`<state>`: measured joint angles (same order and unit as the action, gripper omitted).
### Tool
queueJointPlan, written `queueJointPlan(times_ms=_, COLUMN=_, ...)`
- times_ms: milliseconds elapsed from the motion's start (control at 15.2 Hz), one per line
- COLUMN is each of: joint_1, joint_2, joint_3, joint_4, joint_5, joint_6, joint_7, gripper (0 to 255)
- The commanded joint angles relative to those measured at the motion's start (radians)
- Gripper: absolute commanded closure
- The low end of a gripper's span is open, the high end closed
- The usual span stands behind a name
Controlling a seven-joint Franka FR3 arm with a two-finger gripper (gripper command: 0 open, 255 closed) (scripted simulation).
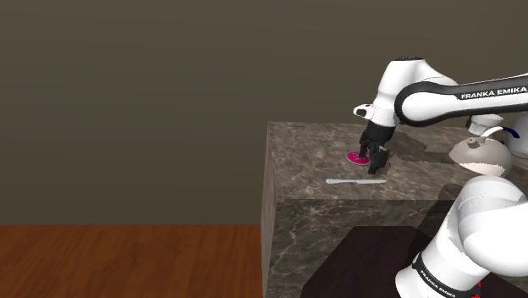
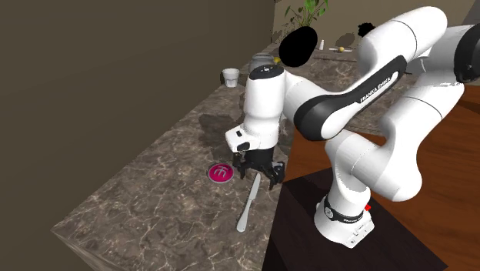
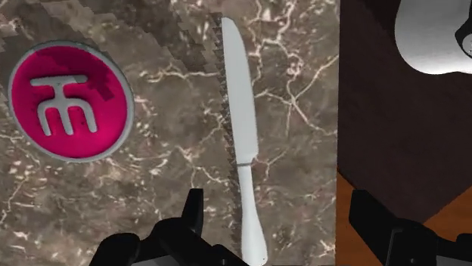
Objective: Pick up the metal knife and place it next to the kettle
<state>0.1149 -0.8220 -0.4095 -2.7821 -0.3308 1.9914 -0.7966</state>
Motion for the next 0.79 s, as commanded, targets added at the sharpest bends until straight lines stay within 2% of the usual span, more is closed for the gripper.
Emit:
queueJointPlan(times_ms=0, joint_1=0.017, joint_2=0.055, joint_3=-0.073, joint_4=-0.017, joint_5=-0.035, joint_6=0.068, joint_7=-0.113, gripper=0)
queueJointPlan(times_ms=66, joint_1=0.026, joint_2=0.081, joint_3=-0.105, joint_4=-0.022, joint_5=-0.049, joint_6=0.097, joint_7=-0.16, gripper=0)
queueJointPlan(times_ms=528, joint_1=0.025, joint_2=0.152, joint_3=-0.144, joint_4=-0.079, joint_5=-0.077, joint_6=0.224, joint_7=-0.158, gripper=0)
queueJointPlan(times_ms=726, joint_1=0.025, joint_2=0.159, joint_3=-0.148, joint_4=-0.083, joint_5=-0.079, joint_6=0.235, joint_7=-0.158, gripper=0)
